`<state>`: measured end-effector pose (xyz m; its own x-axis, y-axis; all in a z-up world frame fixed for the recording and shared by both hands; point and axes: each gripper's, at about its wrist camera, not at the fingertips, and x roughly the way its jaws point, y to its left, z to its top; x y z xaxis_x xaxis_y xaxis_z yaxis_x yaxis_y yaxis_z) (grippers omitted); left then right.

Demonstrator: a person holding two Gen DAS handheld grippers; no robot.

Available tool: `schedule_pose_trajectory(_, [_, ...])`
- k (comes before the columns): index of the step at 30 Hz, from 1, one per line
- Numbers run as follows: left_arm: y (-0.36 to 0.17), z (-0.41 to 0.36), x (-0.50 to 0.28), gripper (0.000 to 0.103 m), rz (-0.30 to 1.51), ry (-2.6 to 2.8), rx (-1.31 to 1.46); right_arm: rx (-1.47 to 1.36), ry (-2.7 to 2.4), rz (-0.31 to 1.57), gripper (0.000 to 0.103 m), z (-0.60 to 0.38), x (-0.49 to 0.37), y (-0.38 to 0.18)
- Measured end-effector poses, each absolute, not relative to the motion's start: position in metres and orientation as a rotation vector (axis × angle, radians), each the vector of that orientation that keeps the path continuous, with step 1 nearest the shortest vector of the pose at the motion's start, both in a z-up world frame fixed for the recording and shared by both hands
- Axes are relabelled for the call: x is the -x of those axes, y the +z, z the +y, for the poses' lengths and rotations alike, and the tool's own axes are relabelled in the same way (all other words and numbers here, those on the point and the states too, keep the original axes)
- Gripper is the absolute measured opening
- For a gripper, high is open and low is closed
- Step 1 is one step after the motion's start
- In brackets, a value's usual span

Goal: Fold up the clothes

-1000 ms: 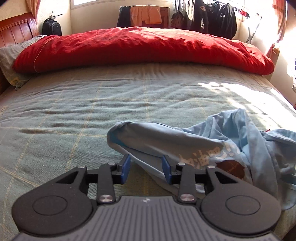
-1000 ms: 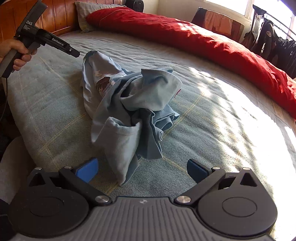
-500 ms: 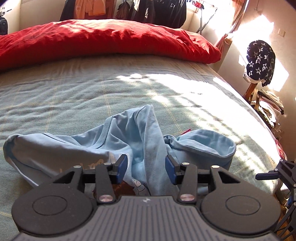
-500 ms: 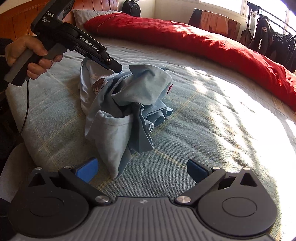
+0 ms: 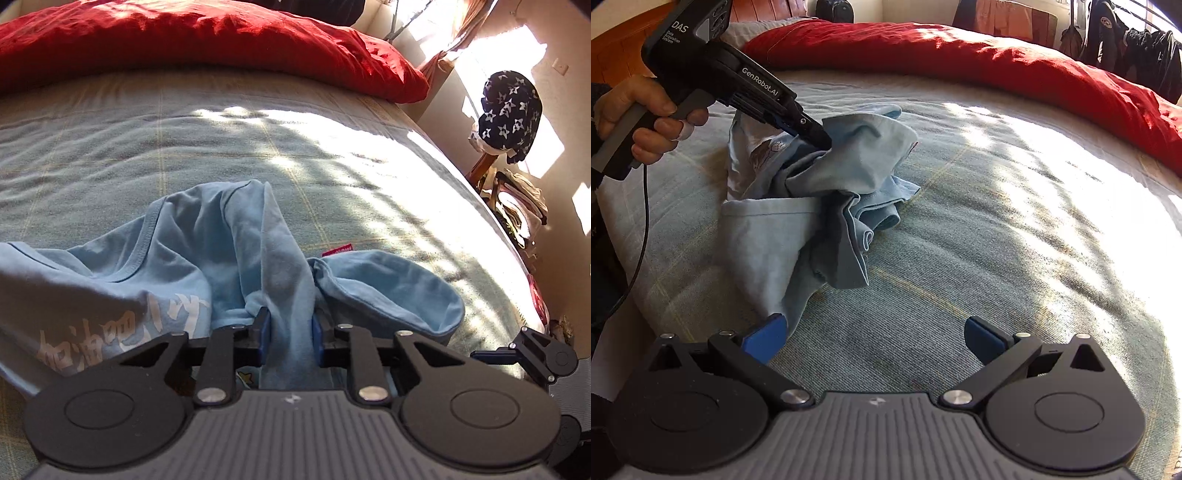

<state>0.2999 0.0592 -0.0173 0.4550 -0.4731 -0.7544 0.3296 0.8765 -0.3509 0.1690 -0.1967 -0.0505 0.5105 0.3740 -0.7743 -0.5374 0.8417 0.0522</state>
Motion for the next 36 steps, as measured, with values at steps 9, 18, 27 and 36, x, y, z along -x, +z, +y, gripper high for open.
schedule_pose_trajectory(9, [0.011, 0.009, -0.320, 0.005, 0.940, -0.580, 0.151, 0.157, 0.511, 0.882, 0.103, -0.222, -0.159, -0.055])
schedule_pose_trajectory(18, [0.016, -0.083, -0.353, 0.005, 0.952, -0.675, 0.068, 0.102, 0.469, 0.862, 0.103, -0.249, -0.148, -0.053])
schedule_pose_trajectory(27, [-0.002, -0.173, -0.391, 0.005, 0.965, -0.722, 0.021, 0.030, 0.390, 0.846, 0.103, -0.284, -0.142, -0.051])
schedule_pose_trajectory(36, [-0.035, -0.247, -0.415, 0.005, 1.006, -0.739, -0.049, -0.030, 0.326, 0.853, 0.103, -0.309, -0.145, -0.057])
